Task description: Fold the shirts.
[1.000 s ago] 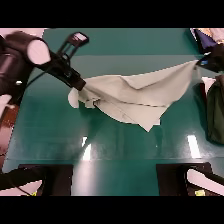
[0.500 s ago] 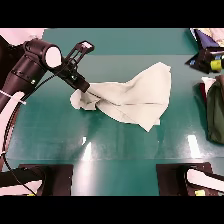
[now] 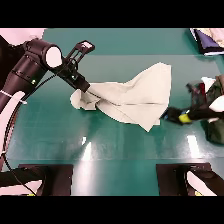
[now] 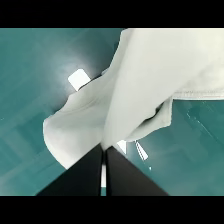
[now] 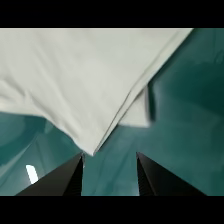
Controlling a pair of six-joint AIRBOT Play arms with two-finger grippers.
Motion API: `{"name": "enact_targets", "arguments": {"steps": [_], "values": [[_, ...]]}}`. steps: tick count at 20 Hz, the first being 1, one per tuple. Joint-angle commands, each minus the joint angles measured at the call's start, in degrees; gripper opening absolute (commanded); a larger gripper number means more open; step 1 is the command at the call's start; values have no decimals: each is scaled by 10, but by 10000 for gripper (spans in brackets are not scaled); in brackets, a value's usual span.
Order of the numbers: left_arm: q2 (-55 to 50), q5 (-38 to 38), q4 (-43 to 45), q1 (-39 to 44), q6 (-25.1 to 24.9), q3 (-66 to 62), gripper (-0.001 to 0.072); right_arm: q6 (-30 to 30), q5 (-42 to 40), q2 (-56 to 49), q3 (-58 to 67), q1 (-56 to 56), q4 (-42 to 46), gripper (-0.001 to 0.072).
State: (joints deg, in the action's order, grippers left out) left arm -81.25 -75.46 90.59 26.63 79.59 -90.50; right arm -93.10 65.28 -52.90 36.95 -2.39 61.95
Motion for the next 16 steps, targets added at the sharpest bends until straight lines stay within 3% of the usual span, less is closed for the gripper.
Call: {"name": "enact_targets", "arguments": {"steps": [1,10,13,14,16], "values": [[0,0,0,0,0,0,29,-93,-106,41,-103,89,6,375],[0,-2,0,0,0,0,29,-123,-206,-52,-108,200,-39,375],[0,-2,0,0,0,0,29,-125,-231,-51,-109,211,-38,322],[0,-2,0,0,0,0,29,-125,-231,-50,-109,206,-38,288],[0,-2,0,0,0,0,29,-125,-228,-42,-109,190,-37,111]]}}
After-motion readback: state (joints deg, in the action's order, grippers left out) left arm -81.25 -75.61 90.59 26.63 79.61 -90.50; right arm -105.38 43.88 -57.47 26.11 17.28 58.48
